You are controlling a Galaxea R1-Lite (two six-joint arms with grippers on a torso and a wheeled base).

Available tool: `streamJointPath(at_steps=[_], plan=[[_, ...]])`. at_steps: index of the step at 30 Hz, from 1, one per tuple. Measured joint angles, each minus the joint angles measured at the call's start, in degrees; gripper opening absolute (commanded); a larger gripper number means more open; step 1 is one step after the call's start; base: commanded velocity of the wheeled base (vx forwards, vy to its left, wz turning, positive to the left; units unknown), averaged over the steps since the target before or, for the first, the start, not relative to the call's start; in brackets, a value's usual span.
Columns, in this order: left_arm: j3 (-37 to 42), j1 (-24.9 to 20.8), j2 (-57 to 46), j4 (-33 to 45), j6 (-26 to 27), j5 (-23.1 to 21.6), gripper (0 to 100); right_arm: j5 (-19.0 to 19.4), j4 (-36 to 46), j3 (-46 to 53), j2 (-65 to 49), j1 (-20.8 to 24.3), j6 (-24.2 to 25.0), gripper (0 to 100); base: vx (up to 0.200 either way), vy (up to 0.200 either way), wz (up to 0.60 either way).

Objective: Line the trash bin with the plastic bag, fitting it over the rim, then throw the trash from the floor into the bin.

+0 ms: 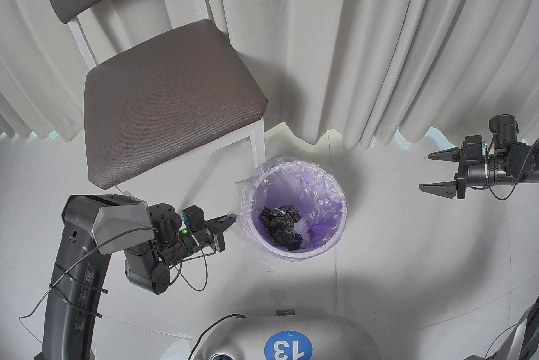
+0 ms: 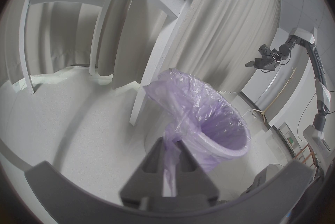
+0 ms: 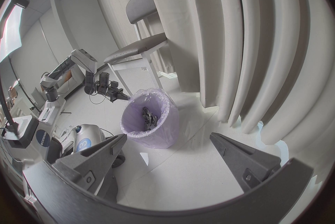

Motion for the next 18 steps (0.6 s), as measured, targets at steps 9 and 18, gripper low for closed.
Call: streamJointPath(at_steps=[9,18], plan=[[-16.4,0.8,3.6,19.6,1.5,0.0,0,-0.1,-0.1,1.7,-1.9,0.0,-0.1,100,0.0,0.0,0.0],[-32.6,1.5,6.8,39.8,10.3,0.4,0,-0.3,-0.2,1.9,-1.5,0.2,-0.1,100,0.0,0.0,0.0]])
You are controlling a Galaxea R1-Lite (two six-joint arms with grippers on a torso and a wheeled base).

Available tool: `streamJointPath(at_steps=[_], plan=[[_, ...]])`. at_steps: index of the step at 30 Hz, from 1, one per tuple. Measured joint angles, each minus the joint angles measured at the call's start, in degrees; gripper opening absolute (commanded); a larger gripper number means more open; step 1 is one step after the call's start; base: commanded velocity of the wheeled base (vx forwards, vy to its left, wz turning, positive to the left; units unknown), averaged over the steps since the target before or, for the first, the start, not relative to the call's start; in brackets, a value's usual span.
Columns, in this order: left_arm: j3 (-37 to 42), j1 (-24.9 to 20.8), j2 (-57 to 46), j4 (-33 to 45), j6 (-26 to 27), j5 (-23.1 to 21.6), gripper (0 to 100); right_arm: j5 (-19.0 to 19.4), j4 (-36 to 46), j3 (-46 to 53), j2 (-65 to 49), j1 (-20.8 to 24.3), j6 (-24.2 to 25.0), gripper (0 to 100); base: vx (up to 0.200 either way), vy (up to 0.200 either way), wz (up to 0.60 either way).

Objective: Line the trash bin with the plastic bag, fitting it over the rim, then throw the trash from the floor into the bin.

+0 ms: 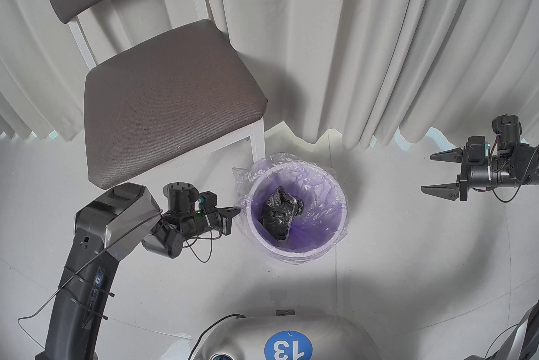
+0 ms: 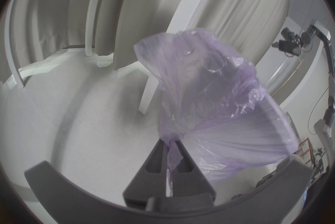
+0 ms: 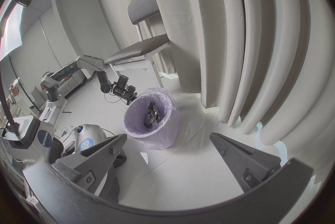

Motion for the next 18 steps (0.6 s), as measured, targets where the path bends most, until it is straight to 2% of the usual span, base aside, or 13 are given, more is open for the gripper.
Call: streamJointPath(at_steps=[3,8,15,18], plan=[[-4.4,0.0,1.2,4.5,2.6,0.2,0,0.0,-0.1,-0.2,0.6,0.2,0.0,100,0.0,0.0,0.0],[-7.1,0.0,2.4,9.8,5.9,-0.2,0,0.0,-1.0,-1.0,2.5,0.5,0.0,100,0.0,0.0,0.0],[-7.7,0.3,2.2,15.9,15.5,-6.0,0,-0.1,-2.0,-1.4,4.5,1.6,0.1,100,0.0,0.0,0.0],[-7.2,0.4,1.7,16.6,17.0,-6.9,0,-0.1,-2.1,-1.5,5.1,2.1,0.1,100,0.0,0.0,0.0]])
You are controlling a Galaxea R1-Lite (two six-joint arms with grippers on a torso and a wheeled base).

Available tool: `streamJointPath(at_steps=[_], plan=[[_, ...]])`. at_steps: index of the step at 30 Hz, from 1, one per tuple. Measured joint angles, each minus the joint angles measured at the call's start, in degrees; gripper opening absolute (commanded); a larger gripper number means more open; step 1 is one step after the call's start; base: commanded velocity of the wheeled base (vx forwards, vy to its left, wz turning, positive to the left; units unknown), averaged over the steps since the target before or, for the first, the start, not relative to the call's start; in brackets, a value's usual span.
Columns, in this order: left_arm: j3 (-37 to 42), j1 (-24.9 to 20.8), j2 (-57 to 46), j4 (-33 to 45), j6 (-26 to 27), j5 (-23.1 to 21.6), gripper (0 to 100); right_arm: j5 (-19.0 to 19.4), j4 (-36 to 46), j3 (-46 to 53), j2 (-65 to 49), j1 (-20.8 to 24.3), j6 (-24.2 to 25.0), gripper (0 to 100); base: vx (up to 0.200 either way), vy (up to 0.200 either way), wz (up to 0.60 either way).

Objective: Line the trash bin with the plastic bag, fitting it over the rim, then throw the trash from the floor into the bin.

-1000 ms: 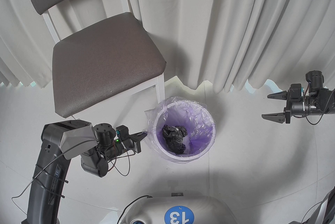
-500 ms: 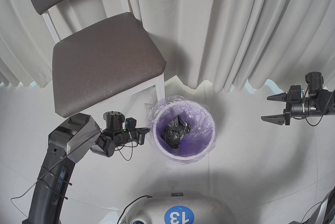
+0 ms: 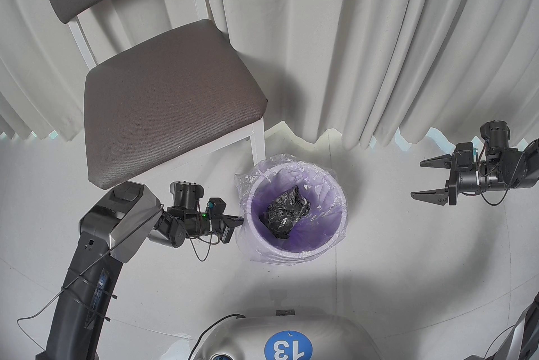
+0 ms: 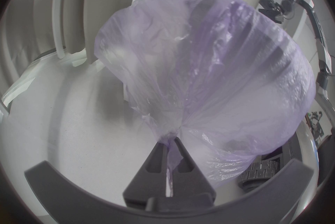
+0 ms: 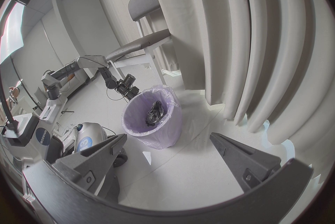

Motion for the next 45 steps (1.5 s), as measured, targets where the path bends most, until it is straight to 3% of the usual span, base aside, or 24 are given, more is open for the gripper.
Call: streamJointPath(at_steps=[10,21,31,32,45], plan=[[1.0,0.1,-1.1,2.2,1.5,-0.2,0,0.0,-0.4,0.0,1.0,0.9,0.1,100,0.0,0.0,0.0],[-9.0,-0.6,2.4,7.3,2.1,-0.1,0,-0.2,-0.2,-0.3,1.2,0.8,0.3,100,0.0,0.0,0.0],[-12.7,-0.9,4.3,11.2,4.2,-0.1,0,-0.2,-0.3,-1.5,2.9,0.8,0.3,100,0.0,0.0,0.0],[-12.9,-0.9,4.4,11.2,4.3,-0.1,100,-0.2,-0.3,-1.5,3.0,0.8,0.3,100,0.0,0.0,0.0],[-10.8,0.6,4.0,10.0,5.7,-0.2,100,-0.1,-0.4,-1.6,3.6,0.8,0.2,100,0.0,0.0,0.0]])
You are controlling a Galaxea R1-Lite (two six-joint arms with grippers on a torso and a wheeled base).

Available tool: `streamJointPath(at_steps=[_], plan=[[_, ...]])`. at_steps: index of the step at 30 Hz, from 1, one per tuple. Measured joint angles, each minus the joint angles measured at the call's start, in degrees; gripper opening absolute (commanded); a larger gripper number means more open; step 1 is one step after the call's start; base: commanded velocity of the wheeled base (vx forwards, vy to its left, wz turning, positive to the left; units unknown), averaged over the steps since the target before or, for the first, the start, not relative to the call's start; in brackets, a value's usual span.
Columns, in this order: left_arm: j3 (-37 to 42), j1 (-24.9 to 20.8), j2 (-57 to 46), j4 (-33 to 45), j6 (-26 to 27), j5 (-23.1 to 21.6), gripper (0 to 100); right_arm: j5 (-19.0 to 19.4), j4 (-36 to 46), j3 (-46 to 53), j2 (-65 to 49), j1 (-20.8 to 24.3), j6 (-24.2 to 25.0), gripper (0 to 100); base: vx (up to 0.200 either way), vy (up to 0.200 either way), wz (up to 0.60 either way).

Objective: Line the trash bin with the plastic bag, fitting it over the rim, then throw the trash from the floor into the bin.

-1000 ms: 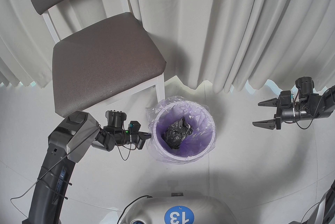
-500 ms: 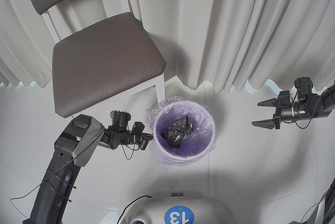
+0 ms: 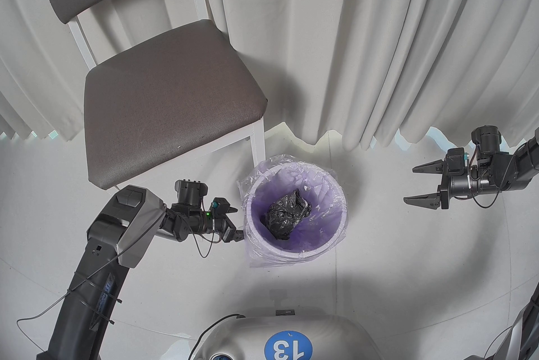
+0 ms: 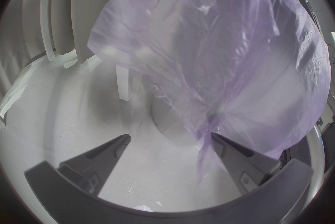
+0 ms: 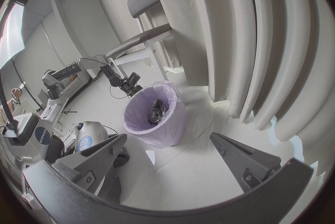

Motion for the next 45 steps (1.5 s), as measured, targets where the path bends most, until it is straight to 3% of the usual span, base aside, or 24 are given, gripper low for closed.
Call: streamJointPath(at_steps=[10,18,32,45], plan=[[6.4,2.9,-3.8,-1.6,3.9,0.0,100,0.0,0.0,0.2,0.1,0.3,0.0,100,0.0,0.0,0.0],[12.4,4.5,-5.4,-10.0,3.2,-0.1,100,0.0,0.0,0.5,-0.2,0.4,0.0,100,0.0,0.0,0.0],[23.8,4.5,-9.1,-31.8,-10.3,-2.2,100,0.1,0.0,1.1,-1.0,0.9,0.1,100,0.0,0.0,0.0],[34.0,3.9,-13.7,-36.8,-10.9,-2.0,100,0.5,-2.8,5.6,-4.1,0.7,0.1,100,0.0,0.0,0.0]])
